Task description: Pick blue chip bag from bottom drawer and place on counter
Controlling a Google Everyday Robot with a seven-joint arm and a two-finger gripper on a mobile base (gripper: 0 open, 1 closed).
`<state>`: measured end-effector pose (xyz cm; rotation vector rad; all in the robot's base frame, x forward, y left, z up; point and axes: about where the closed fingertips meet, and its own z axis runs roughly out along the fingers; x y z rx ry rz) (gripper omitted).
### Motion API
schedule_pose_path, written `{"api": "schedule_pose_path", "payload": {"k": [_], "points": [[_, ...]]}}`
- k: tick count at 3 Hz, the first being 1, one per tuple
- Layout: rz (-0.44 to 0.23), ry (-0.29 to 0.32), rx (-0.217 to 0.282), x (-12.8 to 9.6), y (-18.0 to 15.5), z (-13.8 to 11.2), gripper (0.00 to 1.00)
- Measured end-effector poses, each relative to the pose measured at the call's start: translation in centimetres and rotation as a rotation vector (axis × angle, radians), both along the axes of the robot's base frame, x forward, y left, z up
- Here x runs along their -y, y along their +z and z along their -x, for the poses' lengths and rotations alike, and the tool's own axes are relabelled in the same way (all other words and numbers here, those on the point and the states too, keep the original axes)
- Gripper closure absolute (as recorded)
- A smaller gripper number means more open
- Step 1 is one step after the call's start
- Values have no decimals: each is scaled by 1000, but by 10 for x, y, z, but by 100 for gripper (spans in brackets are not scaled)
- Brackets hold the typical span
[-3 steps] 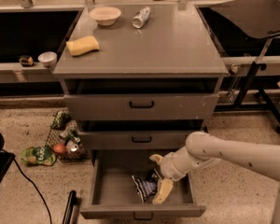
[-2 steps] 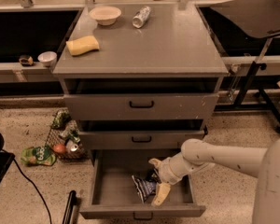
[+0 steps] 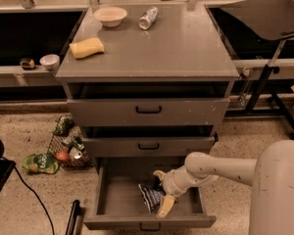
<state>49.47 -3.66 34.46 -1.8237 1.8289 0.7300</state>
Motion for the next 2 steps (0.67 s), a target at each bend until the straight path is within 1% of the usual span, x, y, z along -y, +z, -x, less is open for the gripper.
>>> {"api": "schedule_pose_path", "payload": {"k": [1, 2], "points": [[68, -16, 38, 7, -9, -4, 0], [157, -7, 101, 37, -38, -13, 0]]}}
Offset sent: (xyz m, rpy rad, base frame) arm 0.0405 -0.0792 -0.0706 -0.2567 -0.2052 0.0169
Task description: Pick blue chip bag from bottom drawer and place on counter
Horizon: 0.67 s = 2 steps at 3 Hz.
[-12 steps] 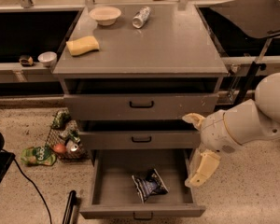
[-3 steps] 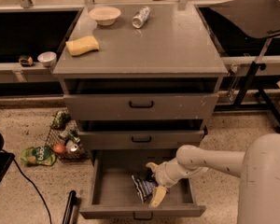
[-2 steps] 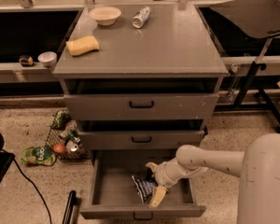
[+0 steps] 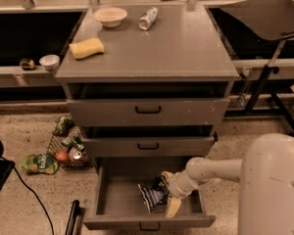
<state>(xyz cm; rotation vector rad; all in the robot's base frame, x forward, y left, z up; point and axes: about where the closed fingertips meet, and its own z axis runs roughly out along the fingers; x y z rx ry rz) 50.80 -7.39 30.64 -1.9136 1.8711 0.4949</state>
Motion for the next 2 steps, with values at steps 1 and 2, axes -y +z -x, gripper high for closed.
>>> {"api": "schedule_pose_path", "payload": {"k": [1, 2], "points": [[53, 15, 27, 24, -29, -21, 0], [48, 44, 41, 35, -52, -43, 0]]}}
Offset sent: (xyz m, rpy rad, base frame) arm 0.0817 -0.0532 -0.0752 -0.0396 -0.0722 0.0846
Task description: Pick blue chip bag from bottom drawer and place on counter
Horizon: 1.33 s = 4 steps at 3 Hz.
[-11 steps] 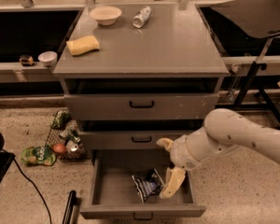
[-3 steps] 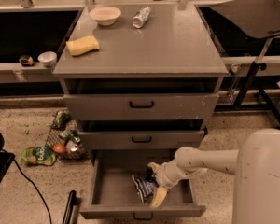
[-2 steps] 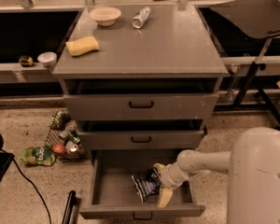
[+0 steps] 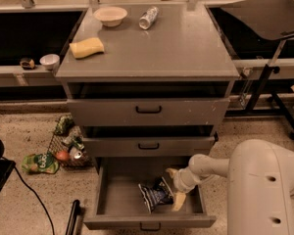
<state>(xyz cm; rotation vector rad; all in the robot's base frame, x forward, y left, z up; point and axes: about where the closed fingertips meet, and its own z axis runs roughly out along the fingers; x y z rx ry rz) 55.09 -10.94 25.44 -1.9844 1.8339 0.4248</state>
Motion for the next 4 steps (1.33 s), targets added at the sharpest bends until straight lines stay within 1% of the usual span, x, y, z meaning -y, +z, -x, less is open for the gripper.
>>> {"api": "schedule_pose_path", "payload": {"k": [1, 2, 3, 4], "points": [[-44, 44, 6, 0, -21, -21, 0], [-96, 78, 7, -7, -42, -42, 0], [-139, 77, 42, -15, -51, -50, 0], [-142, 79, 42, -16, -52, -49, 0]]}}
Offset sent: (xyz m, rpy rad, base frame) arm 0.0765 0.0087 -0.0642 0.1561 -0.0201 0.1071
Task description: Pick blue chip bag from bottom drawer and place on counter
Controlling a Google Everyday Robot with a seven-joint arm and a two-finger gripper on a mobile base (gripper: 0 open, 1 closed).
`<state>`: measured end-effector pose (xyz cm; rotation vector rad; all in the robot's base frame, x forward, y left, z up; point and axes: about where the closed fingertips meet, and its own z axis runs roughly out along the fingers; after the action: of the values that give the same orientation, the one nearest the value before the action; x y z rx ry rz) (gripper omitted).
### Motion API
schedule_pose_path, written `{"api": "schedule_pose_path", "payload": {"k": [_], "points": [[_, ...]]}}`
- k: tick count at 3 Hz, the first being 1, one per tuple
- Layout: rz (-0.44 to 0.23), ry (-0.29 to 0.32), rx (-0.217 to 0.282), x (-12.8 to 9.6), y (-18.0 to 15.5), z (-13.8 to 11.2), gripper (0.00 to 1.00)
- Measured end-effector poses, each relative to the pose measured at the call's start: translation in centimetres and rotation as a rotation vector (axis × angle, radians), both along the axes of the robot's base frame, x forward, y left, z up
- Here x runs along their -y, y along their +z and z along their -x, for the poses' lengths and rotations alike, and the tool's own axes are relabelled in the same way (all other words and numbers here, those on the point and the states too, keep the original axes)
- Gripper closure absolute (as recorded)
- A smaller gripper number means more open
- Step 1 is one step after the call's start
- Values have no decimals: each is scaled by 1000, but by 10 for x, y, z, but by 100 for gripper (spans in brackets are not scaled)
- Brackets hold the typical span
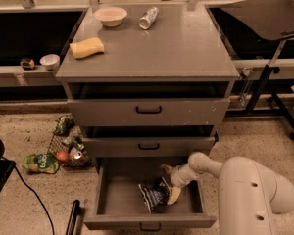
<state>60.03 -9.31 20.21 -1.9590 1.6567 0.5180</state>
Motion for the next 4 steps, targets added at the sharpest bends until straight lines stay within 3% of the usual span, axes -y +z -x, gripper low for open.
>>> {"api": "schedule_pose_path", "payload": {"k": [3, 4], "points": [[-38, 16, -33, -17, -41, 4, 0], [-29, -7, -42, -17, -59, 9, 0]]}}
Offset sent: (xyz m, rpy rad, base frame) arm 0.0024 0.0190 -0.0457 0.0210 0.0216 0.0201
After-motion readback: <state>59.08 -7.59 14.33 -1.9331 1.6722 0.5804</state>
